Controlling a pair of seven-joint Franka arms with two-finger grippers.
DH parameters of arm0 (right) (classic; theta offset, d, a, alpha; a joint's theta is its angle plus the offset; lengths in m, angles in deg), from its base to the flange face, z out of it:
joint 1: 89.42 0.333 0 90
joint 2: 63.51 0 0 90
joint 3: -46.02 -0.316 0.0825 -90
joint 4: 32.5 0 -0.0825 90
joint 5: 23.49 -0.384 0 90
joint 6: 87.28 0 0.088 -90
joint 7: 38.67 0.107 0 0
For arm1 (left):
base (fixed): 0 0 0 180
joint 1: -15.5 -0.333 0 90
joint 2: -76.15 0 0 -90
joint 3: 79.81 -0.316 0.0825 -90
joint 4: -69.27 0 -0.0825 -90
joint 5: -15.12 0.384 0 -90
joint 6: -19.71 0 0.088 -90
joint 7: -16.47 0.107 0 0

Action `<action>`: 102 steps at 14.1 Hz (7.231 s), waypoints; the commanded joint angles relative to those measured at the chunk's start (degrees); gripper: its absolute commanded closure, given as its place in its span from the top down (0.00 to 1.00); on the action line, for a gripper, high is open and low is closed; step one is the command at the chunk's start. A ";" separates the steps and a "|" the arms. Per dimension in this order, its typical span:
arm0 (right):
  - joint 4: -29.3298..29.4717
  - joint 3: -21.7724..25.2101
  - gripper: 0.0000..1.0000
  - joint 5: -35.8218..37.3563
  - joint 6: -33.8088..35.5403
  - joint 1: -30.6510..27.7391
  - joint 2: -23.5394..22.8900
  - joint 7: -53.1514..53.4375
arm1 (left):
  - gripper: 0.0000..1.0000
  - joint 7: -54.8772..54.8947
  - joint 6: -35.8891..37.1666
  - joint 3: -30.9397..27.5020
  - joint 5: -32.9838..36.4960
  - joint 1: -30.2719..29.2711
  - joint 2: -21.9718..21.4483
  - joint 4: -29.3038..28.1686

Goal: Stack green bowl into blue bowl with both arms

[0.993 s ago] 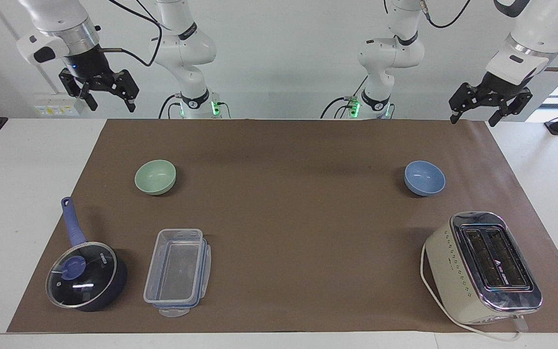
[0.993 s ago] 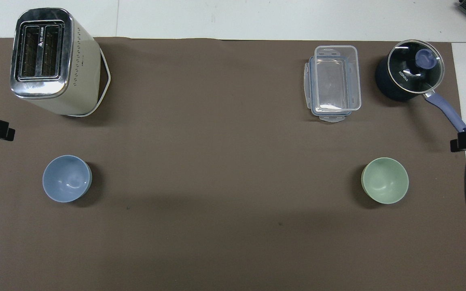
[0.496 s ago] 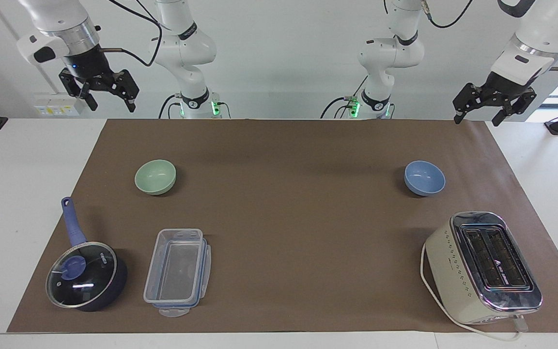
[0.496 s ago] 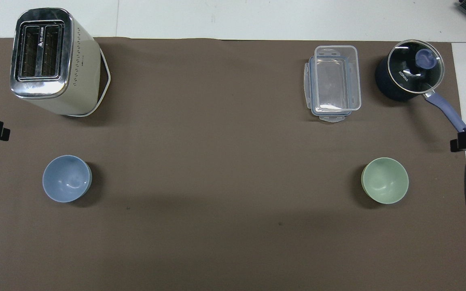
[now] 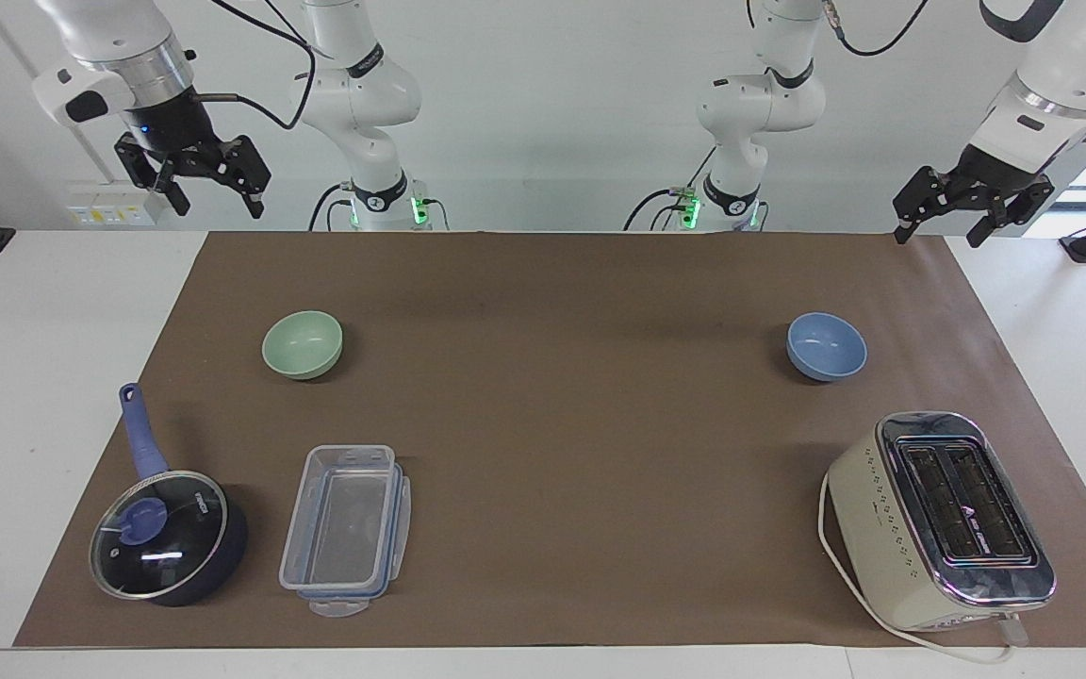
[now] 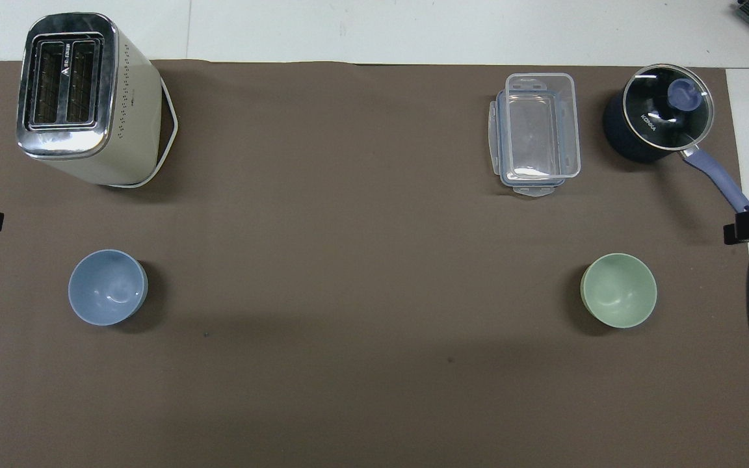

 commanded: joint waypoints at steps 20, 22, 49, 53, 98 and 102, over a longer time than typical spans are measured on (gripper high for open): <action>0.57 -0.36 1.00 -0.20 0.45 -0.24 -0.11 0.60 | 0.98 15.15 -41.54 0.44 -2.47 -8.86 0.57 -42.93; 0.57 -0.36 1.00 -0.20 0.45 -0.24 -0.11 0.51 | 0.95 15.06 -46.52 0.44 -2.56 -8.95 1.72 -45.37; 0.57 -0.36 1.00 -0.20 0.45 -0.24 -0.11 0.51 | 0.00 2.33 -37.59 1.32 -5.55 0.35 -1.97 -40.47; 0.57 -0.36 1.00 -0.20 0.45 -0.24 -0.11 0.51 | 0.00 -12.41 -37.86 1.32 -5.11 10.54 -1.10 -38.38; -25.06 0.26 1.00 -0.20 -22.11 -2.17 0.24 -13.01 | 1.00 2.31 -2.90 0.88 1.40 6.71 -1.54 -1.56; -37.46 0.26 1.00 -0.20 -36.08 -5.68 -0.55 -22.33 | 1.00 2.67 3.01 0.53 1.05 4.07 2.59 7.15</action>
